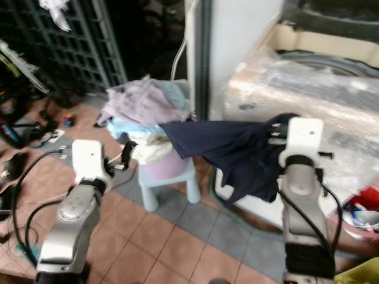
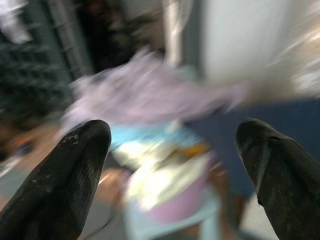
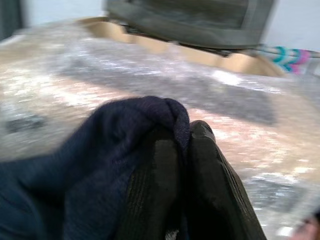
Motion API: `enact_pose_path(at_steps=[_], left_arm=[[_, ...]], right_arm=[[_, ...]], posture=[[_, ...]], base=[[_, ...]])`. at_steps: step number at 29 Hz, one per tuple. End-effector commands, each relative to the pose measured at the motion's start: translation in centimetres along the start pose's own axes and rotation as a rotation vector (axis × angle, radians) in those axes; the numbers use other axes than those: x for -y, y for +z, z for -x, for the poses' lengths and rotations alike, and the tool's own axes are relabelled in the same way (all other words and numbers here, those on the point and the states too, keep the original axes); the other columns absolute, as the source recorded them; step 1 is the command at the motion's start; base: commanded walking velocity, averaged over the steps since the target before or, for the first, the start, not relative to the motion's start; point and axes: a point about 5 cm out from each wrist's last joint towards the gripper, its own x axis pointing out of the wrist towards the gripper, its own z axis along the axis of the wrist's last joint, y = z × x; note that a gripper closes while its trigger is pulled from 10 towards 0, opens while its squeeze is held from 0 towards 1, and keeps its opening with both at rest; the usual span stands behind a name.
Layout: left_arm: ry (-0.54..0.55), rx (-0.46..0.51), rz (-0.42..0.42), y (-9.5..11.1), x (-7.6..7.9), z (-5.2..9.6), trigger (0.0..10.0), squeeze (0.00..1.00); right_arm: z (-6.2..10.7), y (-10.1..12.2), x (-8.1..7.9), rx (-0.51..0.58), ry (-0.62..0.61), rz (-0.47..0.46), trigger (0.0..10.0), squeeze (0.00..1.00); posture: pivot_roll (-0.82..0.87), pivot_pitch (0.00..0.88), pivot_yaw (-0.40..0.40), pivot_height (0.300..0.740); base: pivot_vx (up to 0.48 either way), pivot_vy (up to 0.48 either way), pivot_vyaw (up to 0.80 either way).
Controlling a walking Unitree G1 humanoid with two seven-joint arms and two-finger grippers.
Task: Clothes washing
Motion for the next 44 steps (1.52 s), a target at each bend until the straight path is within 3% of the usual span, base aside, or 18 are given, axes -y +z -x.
enact_pose_path(at_steps=[1,7,11,14,23,25,33,37,41,44], left_arm=[[0.03,-0.012,-0.006,-0.4,-0.9,0.1,10.0,0.0],[0.034,-0.024,0.001,-0.7,-0.8,0.3,10.0,0.0],[0.057,-0.017,0.001,-0.6,-1.0,-0.1,10.0,0.0],[0.061,0.002,0.004,-0.1,-1.1,-0.3,10.0,0.0],[0.067,0.035,0.032,0.5,-1.5,-0.5,10.0,0.0],[0.066,0.038,0.037,0.3,-1.4,-0.5,10.0,0.0],[0.037,0.033,0.038,0.1,-0.7,-0.4,10.0,0.0],[0.033,0.033,0.029,0.3,-1.1,-0.4,10.0,0.0],[0.029,0.03,0.034,0.2,-1.0,-0.5,10.0,0.0],[0.033,0.014,0.052,-0.4,-0.5,-0.1,10.0,0.0]], right_arm=[[0.1,0.8,-1.3,0.035,0.037,-0.031,10.0,0.0],[0.6,1.5,-3.3,0.07,0.174,-0.096,10.0,0.0],[0.7,3.1,-5.4,0.156,0.329,-0.096,10.0,0.0],[0.5,4.0,-6.1,0.201,0.382,-0.08,10.0,0.0],[-0.3,6.4,-6.6,0.264,0.41,-0.122,10.0,0.0],[-1.1,8.3,-6.6,0.33,0.414,-0.102,10.0,0.0],[-3.0,9.8,-6.3,0.345,0.422,-0.092,10.0,0.0],[-3.4,9.2,-7.8,0.281,0.566,-0.047,10.0,0.0],[-4.1,9.8,-8.3,0.272,0.592,-0.041,10.0,0.0],[-5.3,11.8,-8.8,0.315,0.632,0.002,10.0,0.0]], posture=[[-0.04,0.0,0.097,0.74],[-0.04,0.0,0.097,0.74],[-0.04,0.0,0.095,0.74],[-0.03,0.0,0.092,0.74],[-0.04,0.0,0.065,0.74],[-0.05,0.0,0.07,0.74],[-0.05,0.0,0.082,0.74],[-0.04,0.0,0.086,0.74],[-0.04,0.0,0.077,0.74],[-0.05,0.0,0.068,0.74]], base=[[0.36,0.0,-0.8],[0.336,0.0,0.0],[0.0,0.0,0.0],[0.0,0.0,0.0],[0.0,0.0,0.0],[0.0,0.0,-0.31],[0.133,0.0,-0.15],[0.321,0.0,0.0],[0.345,0.0,0.0],[0.346,0.0,0.0]])
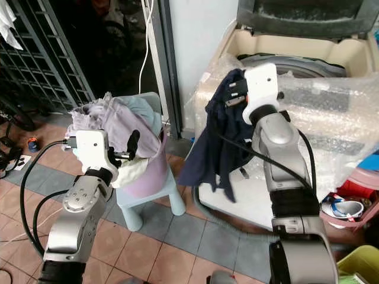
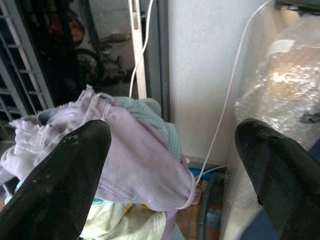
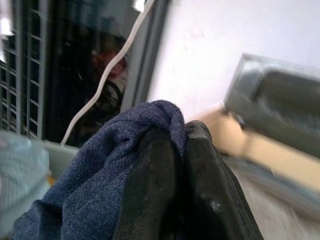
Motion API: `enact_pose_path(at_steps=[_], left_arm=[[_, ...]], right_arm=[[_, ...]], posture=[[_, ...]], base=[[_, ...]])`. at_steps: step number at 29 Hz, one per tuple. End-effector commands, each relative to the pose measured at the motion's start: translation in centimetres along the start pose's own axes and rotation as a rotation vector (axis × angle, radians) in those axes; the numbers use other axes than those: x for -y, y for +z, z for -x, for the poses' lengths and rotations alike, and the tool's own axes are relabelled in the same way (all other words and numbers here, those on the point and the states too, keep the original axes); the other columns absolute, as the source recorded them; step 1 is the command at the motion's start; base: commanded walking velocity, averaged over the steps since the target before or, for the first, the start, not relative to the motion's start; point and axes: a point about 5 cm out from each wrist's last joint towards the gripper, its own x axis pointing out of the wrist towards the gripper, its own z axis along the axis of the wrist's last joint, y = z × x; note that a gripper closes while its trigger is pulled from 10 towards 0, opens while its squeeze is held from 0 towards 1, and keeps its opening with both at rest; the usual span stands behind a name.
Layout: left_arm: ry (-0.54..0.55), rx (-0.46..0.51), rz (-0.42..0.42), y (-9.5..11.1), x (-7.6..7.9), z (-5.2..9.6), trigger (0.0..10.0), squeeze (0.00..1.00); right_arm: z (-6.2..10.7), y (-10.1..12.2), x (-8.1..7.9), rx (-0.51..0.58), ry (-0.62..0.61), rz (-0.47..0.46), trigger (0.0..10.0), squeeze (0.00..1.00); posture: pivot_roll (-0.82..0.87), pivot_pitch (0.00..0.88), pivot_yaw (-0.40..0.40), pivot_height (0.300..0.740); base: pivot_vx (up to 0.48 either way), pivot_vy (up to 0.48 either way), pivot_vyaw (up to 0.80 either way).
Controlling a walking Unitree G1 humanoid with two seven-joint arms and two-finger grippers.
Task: Clothes washing
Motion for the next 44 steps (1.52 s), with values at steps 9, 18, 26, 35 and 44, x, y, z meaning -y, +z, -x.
enact_pose_path(at_steps=[9,18,26,35,44], left_arm=[[-0.018,-0.005,-0.007,-0.1,0.5,-0.3,10.0,0.0],[-0.023,-0.015,-0.005,-0.4,0.9,0.0,10.0,0.0],[0.018,-0.043,-0.004,-0.8,0.5,0.1,10.0,0.0],[0.013,-0.059,-0.028,-0.9,0.6,0.2,10.0,0.0],[0.001,-0.057,-0.025,-0.9,0.7,0.3,10.0,0.0]], right_arm=[[-4.3,6.8,4.1,0.092,-0.026,0.065,10.0,0.0],[-2.1,15.4,14.2,0.326,-0.522,0.078,10.0,0.0],[-1.8,13.3,14.4,0.305,-0.54,0.108,10.0,0.0],[-0.7,-1.1,7.7,-0.045,-0.448,-0.097,10.0,0.0],[2.5,-4.8,3.6,-0.153,-0.428,-0.18,10.0,0.0]], posture=[[-0.06,0.0,0.062,0.74],[-0.05,0.0,0.053,0.74],[-0.05,0.0,0.054,0.74],[-0.04,0.0,0.065,0.74],[-0.05,0.0,0.068,0.74]], base=[[0.353,0.0,0.0],[0.343,0.0,0.0],[0.197,0.0,0.0],[0.0,0.0,0.0],[0.0,0.0,0.0]])
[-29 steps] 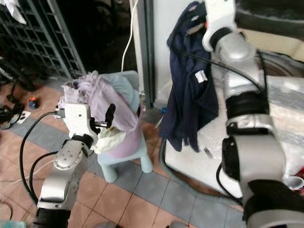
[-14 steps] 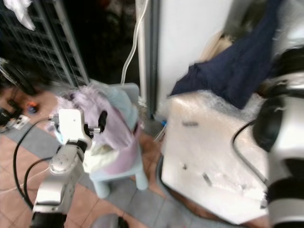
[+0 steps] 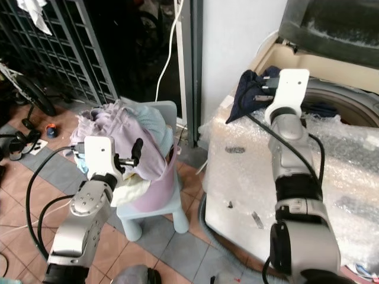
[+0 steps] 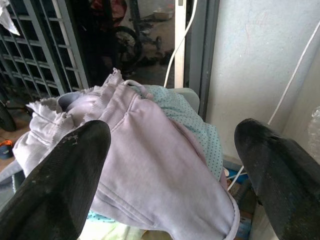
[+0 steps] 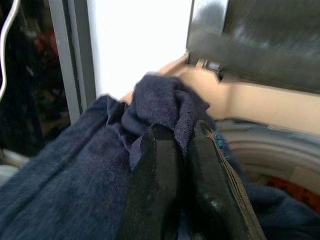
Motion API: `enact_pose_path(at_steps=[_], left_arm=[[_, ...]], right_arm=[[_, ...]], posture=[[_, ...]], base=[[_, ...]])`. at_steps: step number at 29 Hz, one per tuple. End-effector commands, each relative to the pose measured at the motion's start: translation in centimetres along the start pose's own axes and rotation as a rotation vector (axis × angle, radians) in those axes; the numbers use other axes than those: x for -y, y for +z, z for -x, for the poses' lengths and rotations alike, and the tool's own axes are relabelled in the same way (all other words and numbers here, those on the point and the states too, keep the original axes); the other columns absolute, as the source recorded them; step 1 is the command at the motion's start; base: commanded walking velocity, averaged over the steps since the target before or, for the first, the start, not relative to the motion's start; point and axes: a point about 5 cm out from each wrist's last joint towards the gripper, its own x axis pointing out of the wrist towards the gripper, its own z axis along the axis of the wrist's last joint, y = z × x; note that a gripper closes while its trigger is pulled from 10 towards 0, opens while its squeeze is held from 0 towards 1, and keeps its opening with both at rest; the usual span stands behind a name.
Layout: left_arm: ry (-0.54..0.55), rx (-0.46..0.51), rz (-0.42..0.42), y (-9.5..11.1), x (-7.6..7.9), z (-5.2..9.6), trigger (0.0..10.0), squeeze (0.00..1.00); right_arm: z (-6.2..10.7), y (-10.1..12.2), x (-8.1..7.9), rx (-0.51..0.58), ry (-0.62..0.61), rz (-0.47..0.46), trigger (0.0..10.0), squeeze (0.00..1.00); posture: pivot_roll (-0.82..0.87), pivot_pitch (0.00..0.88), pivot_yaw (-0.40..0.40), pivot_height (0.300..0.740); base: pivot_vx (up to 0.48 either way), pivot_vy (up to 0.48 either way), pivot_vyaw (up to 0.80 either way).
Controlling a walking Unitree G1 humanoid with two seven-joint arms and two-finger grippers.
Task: Clothes washing
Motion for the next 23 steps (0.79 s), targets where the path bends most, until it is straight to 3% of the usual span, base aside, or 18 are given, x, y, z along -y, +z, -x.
enact_pose_path(at_steps=[1,4,7,15,23], left_arm=[[-0.016,0.021,0.0,0.5,0.2,0.1,10.0,0.0],[-0.02,0.029,0.002,0.6,0.2,0.2,10.0,0.0],[-0.026,0.03,0.004,0.5,0.2,0.2,10.0,0.0],[-0.036,0.031,-0.001,0.6,0.2,0.2,10.0,0.0],[-0.029,0.027,-0.001,0.5,0.1,0.1,10.0,0.0]], right_arm=[[0.3,1.0,-0.2,0.051,-0.008,-0.001,10.0,0.0],[1.5,1.1,-0.1,0.078,-0.03,0.029,10.0,0.0],[2.5,0.2,-0.1,0.02,-0.047,0.023,10.0,0.0],[2.8,0.4,0.1,0.026,-0.059,0.034,10.0,0.0],[2.7,0.5,-0.4,0.012,-0.03,0.042,10.0,0.0]], posture=[[-0.05,0.0,0.068,0.74],[-0.05,0.0,0.068,0.74],[-0.05,0.0,0.067,0.74],[-0.06,0.0,0.074,0.74],[-0.05,0.0,0.065,0.74]], base=[[0.0,0.0,0.0],[0.0,0.0,0.0],[0.0,-0.201,-0.27],[0.09,-0.343,-0.8],[0.259,-0.349,0.0]])
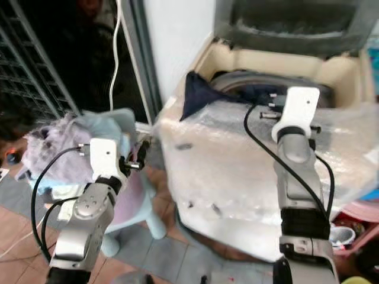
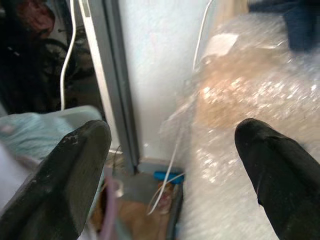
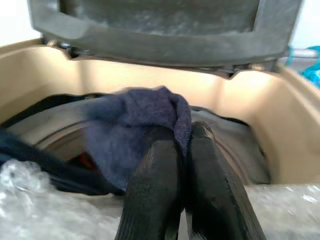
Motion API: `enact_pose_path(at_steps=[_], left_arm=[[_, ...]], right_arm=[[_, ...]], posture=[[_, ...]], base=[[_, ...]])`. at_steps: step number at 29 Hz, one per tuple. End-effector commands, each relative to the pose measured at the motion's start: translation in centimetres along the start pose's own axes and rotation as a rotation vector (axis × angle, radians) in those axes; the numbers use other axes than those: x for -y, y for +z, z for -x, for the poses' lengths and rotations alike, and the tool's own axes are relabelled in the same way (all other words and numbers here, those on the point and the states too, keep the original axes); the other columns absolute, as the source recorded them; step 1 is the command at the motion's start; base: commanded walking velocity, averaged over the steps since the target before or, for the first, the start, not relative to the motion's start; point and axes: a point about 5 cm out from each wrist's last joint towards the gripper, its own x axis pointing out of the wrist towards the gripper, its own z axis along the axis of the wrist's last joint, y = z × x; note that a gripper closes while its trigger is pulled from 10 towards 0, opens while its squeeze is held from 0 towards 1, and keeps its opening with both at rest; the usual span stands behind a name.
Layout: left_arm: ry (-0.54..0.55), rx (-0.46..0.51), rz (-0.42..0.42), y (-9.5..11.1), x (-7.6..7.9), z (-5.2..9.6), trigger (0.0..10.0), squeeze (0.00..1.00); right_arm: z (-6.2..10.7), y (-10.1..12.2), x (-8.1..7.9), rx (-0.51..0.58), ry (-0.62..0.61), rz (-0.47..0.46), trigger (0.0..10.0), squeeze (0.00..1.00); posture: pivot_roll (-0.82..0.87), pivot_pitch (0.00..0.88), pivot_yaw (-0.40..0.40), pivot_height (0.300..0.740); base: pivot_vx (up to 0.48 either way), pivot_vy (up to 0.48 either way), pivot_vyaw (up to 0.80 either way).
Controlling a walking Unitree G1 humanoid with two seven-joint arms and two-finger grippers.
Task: Clothes washing
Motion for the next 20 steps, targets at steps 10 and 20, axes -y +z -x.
enact_pose_path(at_steps=[10,20], left_arm=[[0.047,0.026,0.027,0.7,-0.6,-1.0,10.0,0.0],[0.042,0.07,0.032,1.7,-0.2,-2.9,10.0,0.0]], right_arm=[[0.0,1.8,-1.8,0.084,0.123,-0.039,10.0,1.0],[-0.4,1.9,-0.3,0.106,0.058,-0.045,10.0,1.0]], posture=[[-0.08,0.0,0.072,0.74],[-0.09,0.0,0.054,0.74]], base=[[0.0,0.0,0.0],[0.0,0.0,0.0]])
